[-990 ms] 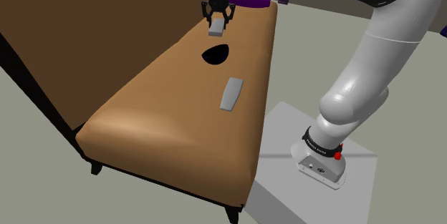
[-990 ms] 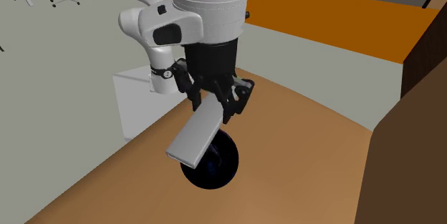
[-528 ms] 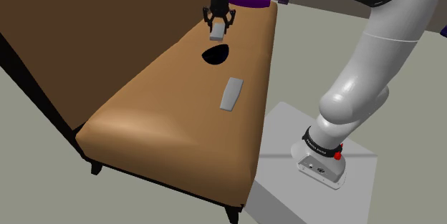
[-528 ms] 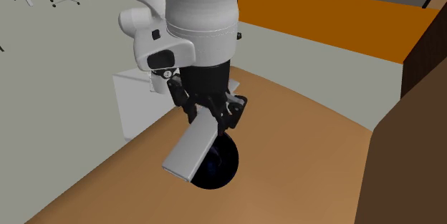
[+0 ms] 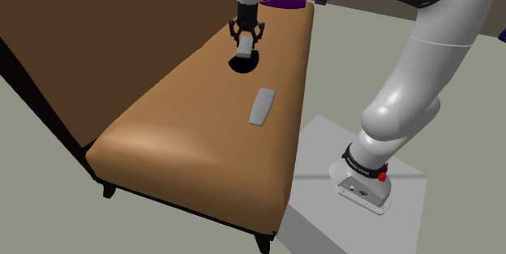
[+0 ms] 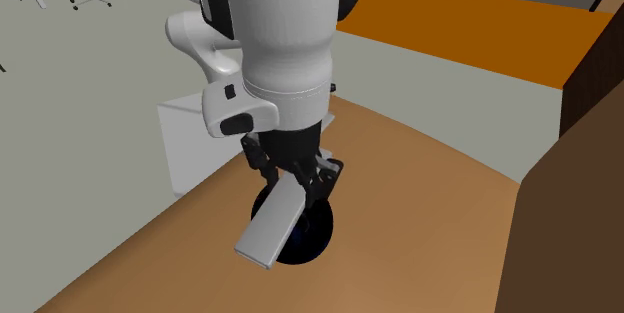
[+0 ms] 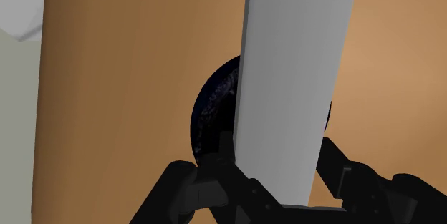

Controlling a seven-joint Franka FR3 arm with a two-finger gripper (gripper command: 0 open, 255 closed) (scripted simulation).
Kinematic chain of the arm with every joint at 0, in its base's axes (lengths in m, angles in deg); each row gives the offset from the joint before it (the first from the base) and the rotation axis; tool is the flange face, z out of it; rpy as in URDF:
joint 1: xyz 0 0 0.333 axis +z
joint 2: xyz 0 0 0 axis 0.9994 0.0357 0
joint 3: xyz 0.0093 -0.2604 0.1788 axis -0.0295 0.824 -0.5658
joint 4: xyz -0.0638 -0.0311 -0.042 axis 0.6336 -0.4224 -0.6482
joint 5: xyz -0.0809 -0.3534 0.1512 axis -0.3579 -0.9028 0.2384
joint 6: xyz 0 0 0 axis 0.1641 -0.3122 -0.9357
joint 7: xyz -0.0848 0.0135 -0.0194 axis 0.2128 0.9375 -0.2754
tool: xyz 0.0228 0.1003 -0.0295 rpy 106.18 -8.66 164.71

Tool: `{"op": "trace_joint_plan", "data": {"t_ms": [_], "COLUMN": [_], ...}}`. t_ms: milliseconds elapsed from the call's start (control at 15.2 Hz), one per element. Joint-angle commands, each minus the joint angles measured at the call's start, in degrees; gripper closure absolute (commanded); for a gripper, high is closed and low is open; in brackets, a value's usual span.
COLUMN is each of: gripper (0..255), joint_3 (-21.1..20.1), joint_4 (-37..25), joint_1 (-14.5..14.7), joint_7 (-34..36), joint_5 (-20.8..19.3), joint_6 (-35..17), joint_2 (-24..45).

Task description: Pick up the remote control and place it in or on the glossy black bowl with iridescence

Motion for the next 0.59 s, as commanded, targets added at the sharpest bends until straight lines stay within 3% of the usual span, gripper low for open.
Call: {"op": "trace_joint_plan", "data": {"t_ms": [0,396,462,528], "gripper": [255,255,0,0], "joint_3": [0.04,0.04,0.04,0.04], "joint_4": [0.70,0.69,0.69,0.69], "joint_1": [-0.04,-0.04,-0.04,-0.04], "joint_7": [-0.01,-0.01,-0.01,-0.01], "joint_5": [-0.05,-0.05,-0.05,-0.05], "joint_6": [-0.82,-0.82,-0.82,-0.82], "joint_2": [0.07,0.08,0.08,0.08]}}
